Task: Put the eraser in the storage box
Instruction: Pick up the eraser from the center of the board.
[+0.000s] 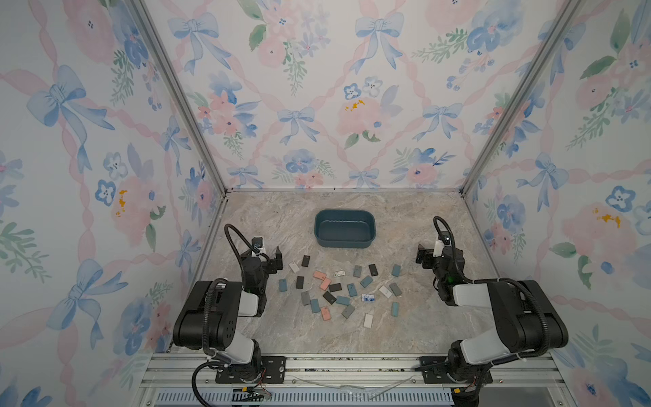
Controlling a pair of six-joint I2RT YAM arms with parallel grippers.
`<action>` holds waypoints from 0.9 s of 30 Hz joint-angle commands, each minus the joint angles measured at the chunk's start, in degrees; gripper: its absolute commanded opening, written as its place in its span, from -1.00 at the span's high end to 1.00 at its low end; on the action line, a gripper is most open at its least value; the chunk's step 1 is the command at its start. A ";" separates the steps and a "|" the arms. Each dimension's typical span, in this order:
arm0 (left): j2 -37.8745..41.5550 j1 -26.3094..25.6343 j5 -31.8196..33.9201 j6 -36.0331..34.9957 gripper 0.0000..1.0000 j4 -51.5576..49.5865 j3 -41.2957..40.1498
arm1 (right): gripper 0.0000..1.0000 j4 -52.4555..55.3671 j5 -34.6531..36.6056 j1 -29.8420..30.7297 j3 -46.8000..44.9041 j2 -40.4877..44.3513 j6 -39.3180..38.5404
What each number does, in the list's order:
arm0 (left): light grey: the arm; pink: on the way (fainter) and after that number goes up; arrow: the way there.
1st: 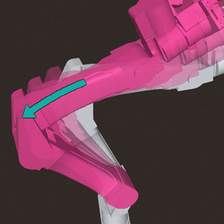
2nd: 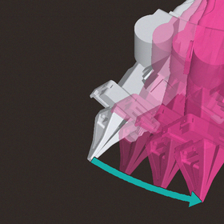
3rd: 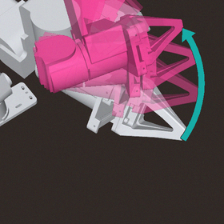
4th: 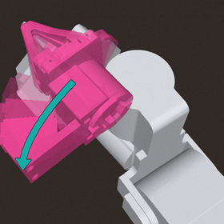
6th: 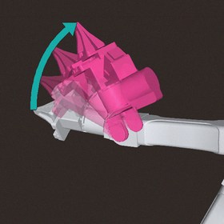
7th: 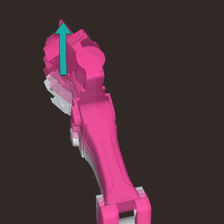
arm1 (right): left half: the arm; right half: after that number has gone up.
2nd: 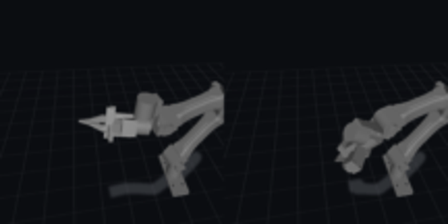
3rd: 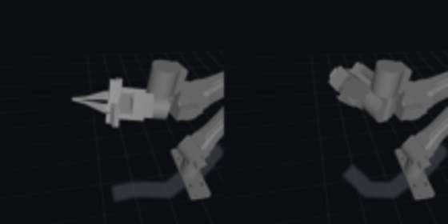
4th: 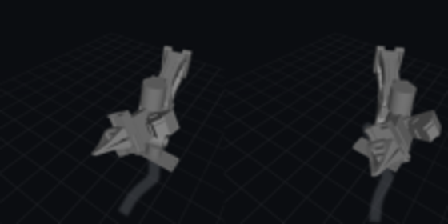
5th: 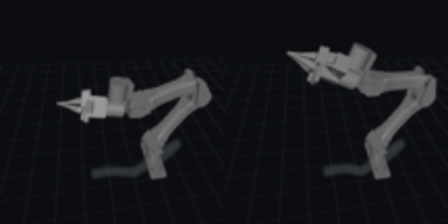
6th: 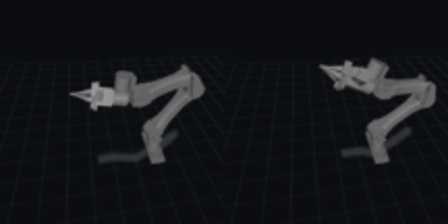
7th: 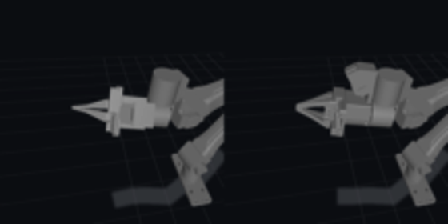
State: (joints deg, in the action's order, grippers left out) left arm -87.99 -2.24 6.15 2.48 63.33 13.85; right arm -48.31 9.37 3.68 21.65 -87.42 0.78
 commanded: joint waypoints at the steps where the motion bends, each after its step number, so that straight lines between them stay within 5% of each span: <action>1: -0.90 -0.22 0.41 -1.18 -0.96 2.01 1.06 | -0.92 -1.75 -0.40 -0.43 1.16 -0.83 -0.74; 27: -0.92 0.13 -0.32 -1.00 -0.95 1.91 1.03 | -0.93 -1.70 -0.40 -0.35 1.13 -0.83 -0.76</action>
State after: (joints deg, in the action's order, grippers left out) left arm -87.99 -2.24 6.13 2.48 63.33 13.85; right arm -48.31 9.37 3.68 21.65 -87.42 0.78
